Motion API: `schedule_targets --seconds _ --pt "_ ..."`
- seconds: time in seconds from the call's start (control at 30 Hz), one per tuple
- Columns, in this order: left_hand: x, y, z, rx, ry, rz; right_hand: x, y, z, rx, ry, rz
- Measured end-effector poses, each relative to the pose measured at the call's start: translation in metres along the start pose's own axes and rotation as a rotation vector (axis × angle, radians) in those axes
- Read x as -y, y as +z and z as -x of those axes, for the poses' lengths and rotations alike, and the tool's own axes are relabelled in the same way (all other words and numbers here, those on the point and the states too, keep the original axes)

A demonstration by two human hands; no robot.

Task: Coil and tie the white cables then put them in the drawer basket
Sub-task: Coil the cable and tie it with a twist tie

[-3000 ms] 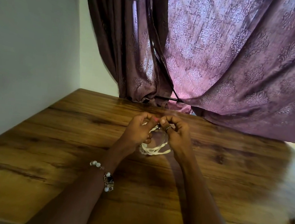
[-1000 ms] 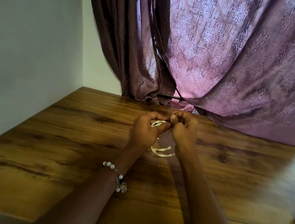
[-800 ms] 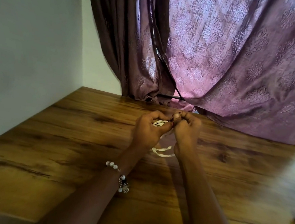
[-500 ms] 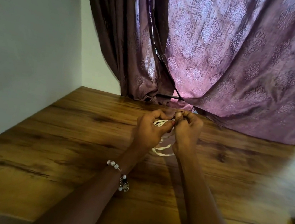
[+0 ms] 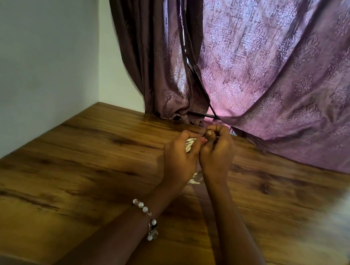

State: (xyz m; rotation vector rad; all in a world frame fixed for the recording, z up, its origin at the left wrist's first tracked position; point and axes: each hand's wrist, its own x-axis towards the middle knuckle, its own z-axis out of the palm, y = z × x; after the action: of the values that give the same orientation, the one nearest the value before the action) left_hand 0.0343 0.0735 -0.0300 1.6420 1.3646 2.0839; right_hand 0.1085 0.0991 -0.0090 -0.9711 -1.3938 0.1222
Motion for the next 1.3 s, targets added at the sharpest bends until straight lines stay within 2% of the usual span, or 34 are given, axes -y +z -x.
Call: schedule_targets --seconds 0.1,0.27,0.4,0.5,0.7,1.0,1.3 --pt "-0.002 0.002 -0.004 -0.032 -0.065 0.085 0.006 0.000 0.001 -0.034 0.079 -0.086" --pt "-0.002 0.009 -0.008 -0.054 -0.316 0.119 0.007 0.003 0.002 -0.050 0.134 -0.150" --pt "-0.001 0.008 -0.011 -0.013 -0.350 0.067 0.007 0.004 0.002 -0.047 0.177 -0.240" --pt "-0.001 0.007 -0.010 0.024 -0.398 0.161 0.001 0.005 0.000 -0.023 0.218 -0.296" --pt "-0.003 0.008 -0.011 0.029 -0.505 0.350 -0.002 0.004 -0.003 -0.020 0.420 -0.537" --pt "-0.013 0.003 -0.013 0.106 -0.423 0.484 0.008 -0.004 -0.011 -0.049 0.468 -0.671" --pt "-0.004 -0.012 -0.019 0.195 -0.215 0.392 0.010 -0.033 -0.019 0.329 0.513 -0.814"
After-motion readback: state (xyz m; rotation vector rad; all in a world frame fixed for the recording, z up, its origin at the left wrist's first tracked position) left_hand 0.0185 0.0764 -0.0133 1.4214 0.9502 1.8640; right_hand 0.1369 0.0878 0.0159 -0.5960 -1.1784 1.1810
